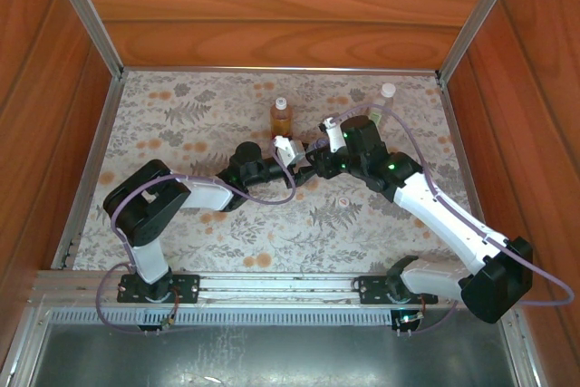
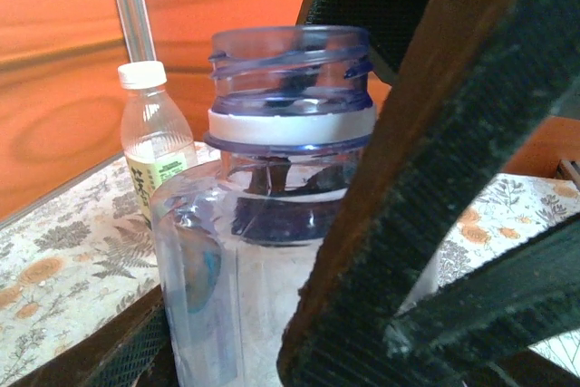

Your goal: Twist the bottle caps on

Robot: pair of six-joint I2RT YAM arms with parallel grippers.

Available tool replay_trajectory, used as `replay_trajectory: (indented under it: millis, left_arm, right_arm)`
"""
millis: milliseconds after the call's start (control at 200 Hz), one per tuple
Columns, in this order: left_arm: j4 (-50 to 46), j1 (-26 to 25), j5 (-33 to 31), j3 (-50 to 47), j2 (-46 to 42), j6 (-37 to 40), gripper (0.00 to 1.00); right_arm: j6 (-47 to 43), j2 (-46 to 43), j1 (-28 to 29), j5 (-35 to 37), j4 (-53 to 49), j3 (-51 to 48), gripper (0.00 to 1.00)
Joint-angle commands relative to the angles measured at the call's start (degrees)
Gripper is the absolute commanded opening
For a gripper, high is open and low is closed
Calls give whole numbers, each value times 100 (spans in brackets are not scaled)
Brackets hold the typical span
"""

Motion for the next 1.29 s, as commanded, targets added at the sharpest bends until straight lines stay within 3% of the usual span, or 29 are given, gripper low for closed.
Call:
replay_trajectory:
  millis: [0,295,490,665,780,1129,1289]
  left_arm:
    - [267,-38,84,8,40,-119,59]
    - [469,-34,5,-89,84,-298,55]
    - [846,-36,-177,-384,191,-375,55]
    - [1802,-28,-231,-784,457,-563,56]
    - [1816,-55,-181,-910,501,-512,56]
    - [1822,-92,-242,-1154,760,-378,56]
    - [1820,-101,-275,-1193,836,-400,56]
  right_arm:
    - [-23,6,66,-67,-164,51,61]
    - [2,-280,71,46,-116,43,80]
    - [87,-926,66,366,157,-197,87]
    - [510,-1401,65,1444,-43,-452,81]
    - [607,-1412,60,1786,-608,-549,81]
    - [1753,-974,46,1707,-1672,-1290,77]
    - [1804,-543,-55,1402,-1092,-1739,59]
